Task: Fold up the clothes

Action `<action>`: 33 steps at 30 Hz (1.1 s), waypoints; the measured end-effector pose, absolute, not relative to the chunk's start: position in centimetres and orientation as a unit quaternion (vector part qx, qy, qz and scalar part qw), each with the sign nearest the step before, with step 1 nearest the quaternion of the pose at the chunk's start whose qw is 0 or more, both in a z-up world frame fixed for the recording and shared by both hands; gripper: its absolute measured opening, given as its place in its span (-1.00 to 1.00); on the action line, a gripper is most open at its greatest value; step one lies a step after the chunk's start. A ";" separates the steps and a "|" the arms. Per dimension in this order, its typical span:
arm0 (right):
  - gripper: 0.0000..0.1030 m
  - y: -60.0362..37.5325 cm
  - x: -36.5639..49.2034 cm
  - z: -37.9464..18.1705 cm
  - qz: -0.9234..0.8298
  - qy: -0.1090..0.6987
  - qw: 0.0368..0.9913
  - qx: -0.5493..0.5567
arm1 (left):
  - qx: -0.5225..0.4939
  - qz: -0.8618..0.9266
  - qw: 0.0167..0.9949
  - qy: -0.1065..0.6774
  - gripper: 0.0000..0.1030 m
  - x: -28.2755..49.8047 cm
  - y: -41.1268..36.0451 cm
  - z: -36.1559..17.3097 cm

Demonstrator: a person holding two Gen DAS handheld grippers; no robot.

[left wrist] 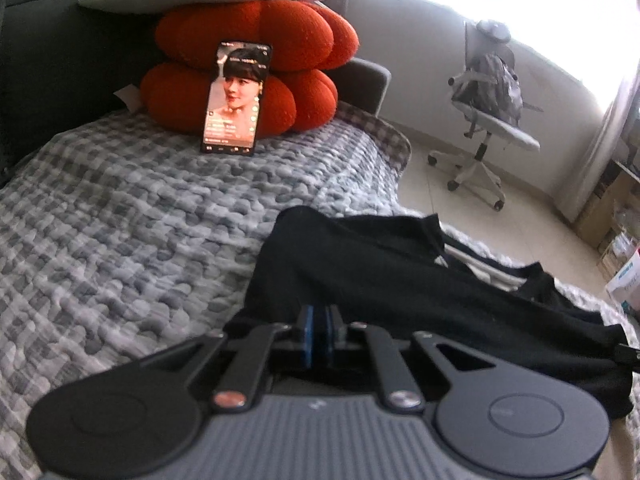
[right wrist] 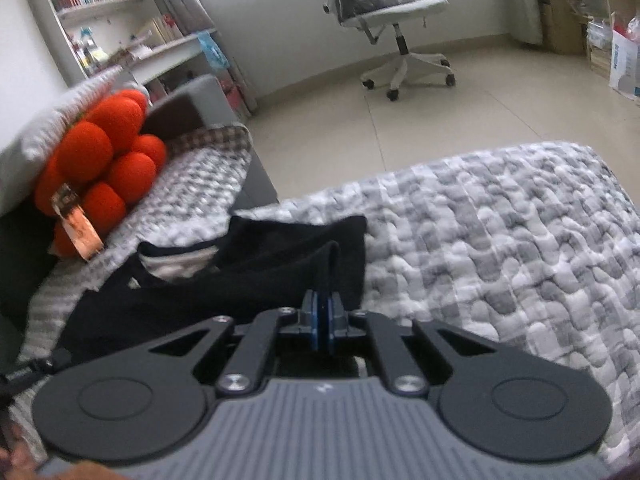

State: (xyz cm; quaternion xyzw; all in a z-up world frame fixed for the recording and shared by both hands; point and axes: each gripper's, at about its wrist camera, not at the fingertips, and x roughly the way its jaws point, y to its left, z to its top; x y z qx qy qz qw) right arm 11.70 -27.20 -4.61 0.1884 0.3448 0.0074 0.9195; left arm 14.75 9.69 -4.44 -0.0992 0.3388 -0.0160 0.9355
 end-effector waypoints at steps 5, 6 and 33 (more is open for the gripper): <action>-0.87 -27.0 11.7 -5.2 0.001 0.355 0.918 0.179 | -0.074 -0.016 0.936 0.345 -0.87 14.8 9.0 -4.6; -0.84 -27.0 11.5 -5.0 -0.001 0.351 0.919 0.178 | -0.074 -0.015 0.936 0.343 -0.87 14.8 9.0 -4.5; -0.23 -18.8 10.3 -5.6 0.121 0.350 0.929 0.021 | 0.007 -0.168 0.930 0.327 -0.86 13.1 3.4 -5.0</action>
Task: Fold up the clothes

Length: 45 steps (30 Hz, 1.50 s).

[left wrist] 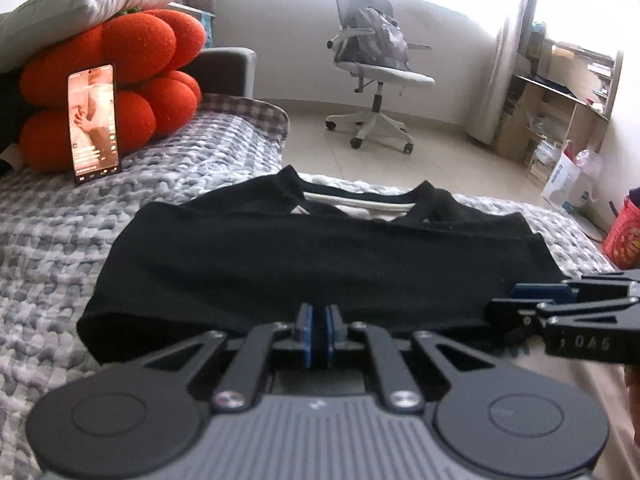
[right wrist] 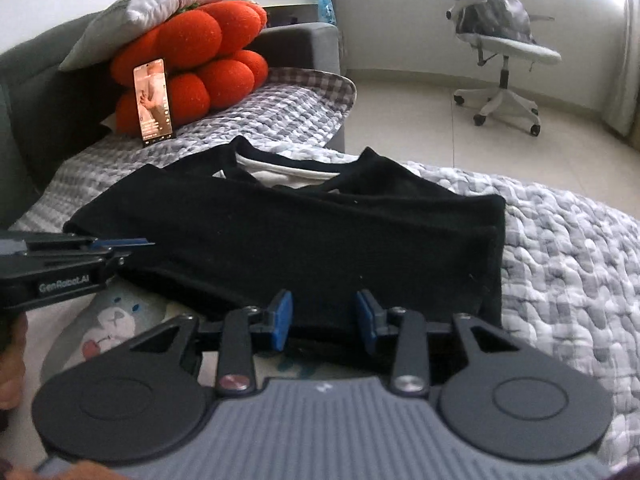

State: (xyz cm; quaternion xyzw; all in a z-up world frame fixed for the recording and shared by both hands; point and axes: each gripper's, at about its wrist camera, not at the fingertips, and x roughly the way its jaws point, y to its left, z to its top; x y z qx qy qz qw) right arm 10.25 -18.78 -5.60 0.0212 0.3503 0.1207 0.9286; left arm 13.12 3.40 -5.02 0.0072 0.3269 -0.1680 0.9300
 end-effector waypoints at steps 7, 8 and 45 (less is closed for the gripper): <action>-0.17 -19.6 8.9 -4.4 0.128 0.359 0.923 0.050 | -0.022 -0.174 0.931 0.321 -0.79 11.8 4.4 -4.0; -0.17 -19.6 8.6 -4.2 0.130 0.360 0.922 0.052 | -0.028 -0.175 0.931 0.320 -0.75 11.5 4.5 -3.8; 0.28 -23.3 -2.1 -3.5 0.146 0.466 0.852 0.190 | -0.148 -0.186 0.871 0.431 0.76 2.1 11.0 -1.6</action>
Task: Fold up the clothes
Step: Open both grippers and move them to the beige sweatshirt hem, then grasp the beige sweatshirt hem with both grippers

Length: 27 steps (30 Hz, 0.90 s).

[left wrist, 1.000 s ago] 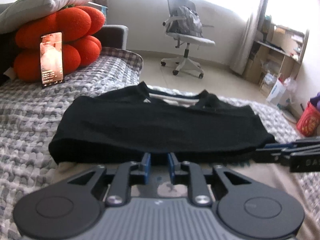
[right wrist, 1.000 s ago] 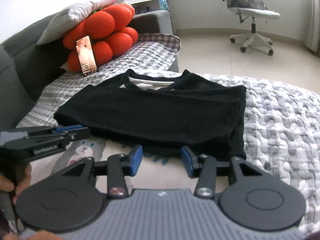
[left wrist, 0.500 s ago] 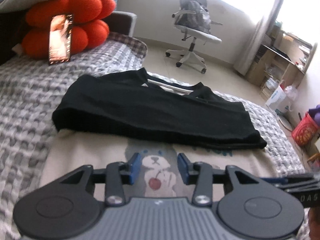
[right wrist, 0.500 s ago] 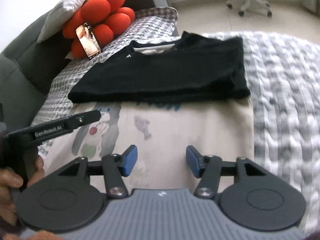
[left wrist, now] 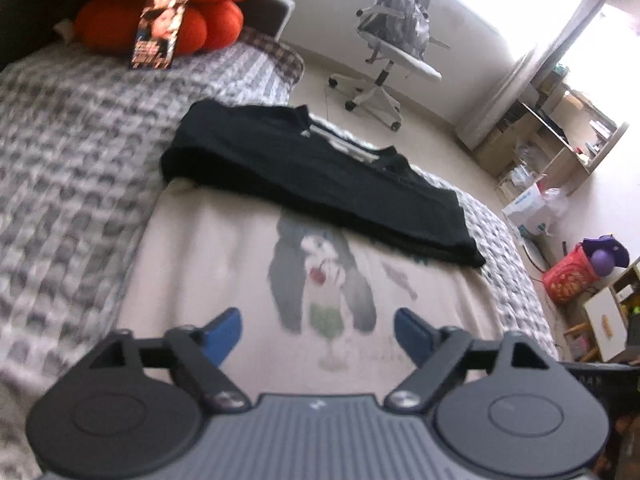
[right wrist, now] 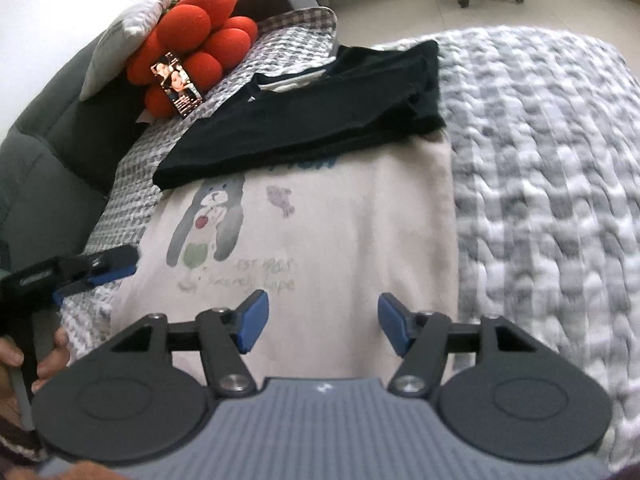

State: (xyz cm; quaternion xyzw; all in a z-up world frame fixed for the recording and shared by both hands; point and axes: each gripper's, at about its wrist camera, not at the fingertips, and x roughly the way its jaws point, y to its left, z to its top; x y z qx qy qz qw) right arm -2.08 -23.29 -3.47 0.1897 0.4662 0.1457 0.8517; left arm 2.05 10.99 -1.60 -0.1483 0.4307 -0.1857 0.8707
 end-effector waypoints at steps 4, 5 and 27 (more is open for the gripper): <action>0.42 -24.5 -3.2 -3.6 0.138 0.473 0.844 0.213 | -0.156 -0.180 0.859 0.453 0.89 1.0 13.3 -1.8; 0.43 -24.9 -3.4 -3.6 0.138 0.475 0.841 0.221 | -0.157 -0.179 0.856 0.459 0.90 0.8 13.9 -1.9; 0.25 -30.7 -9.4 -5.1 0.189 0.520 0.790 0.262 | -0.174 -0.214 0.798 0.536 0.25 -3.3 23.7 -6.3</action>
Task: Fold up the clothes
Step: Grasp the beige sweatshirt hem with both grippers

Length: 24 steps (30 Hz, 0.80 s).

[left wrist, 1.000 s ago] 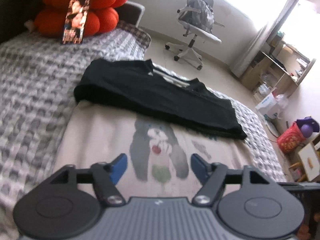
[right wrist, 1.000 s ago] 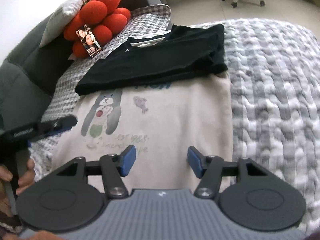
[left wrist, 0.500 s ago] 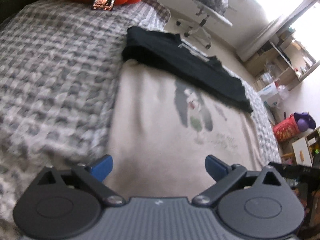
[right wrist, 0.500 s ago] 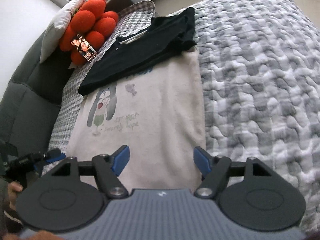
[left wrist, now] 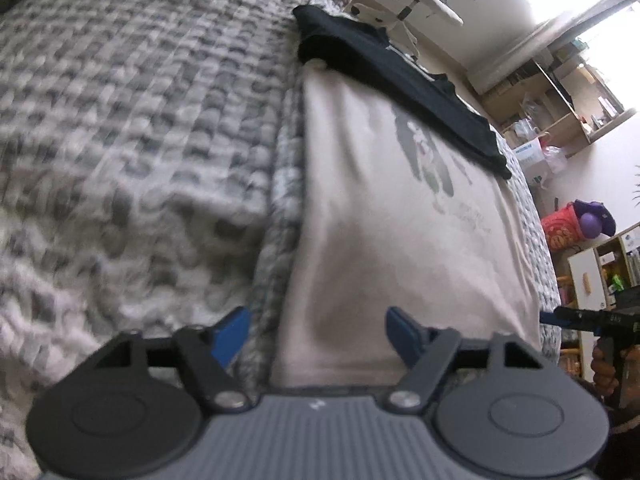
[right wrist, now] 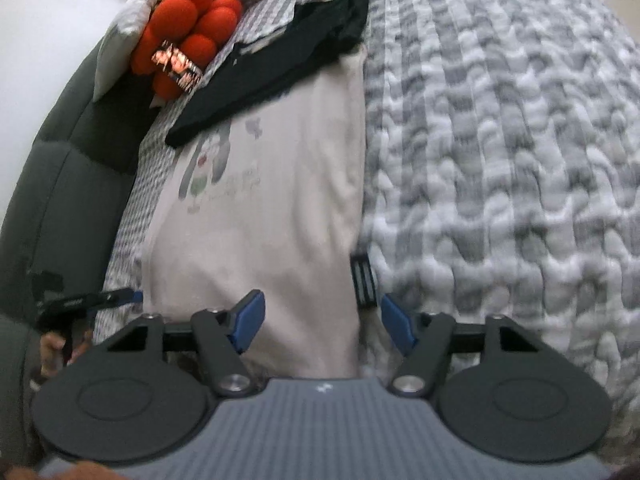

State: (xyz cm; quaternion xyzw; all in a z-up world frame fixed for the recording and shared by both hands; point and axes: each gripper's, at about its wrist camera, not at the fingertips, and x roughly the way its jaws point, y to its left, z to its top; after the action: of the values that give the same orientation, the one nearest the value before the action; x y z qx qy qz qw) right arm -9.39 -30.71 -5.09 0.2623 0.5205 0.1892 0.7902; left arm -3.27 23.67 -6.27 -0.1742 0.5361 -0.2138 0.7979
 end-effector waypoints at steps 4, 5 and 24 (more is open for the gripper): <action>-0.15 -31.1 -10.4 -6.2 0.200 0.529 0.781 0.265 | -0.198 -0.225 0.789 0.536 0.11 -3.6 24.8 -7.4; -0.20 -31.1 -10.6 -6.5 0.205 0.533 0.775 0.272 | -0.203 -0.229 0.789 0.532 0.11 -3.7 25.0 -7.5; -0.79 -28.8 -11.0 -6.2 0.236 0.511 0.775 0.288 | -0.227 -0.297 0.777 0.506 -0.84 -4.9 24.0 -7.4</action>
State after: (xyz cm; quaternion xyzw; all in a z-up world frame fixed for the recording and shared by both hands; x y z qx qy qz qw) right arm -10.95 -28.85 -6.23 0.2881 0.5111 0.2363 0.7745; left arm -4.92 24.01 -7.37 -0.2270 0.5060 -0.2969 0.7774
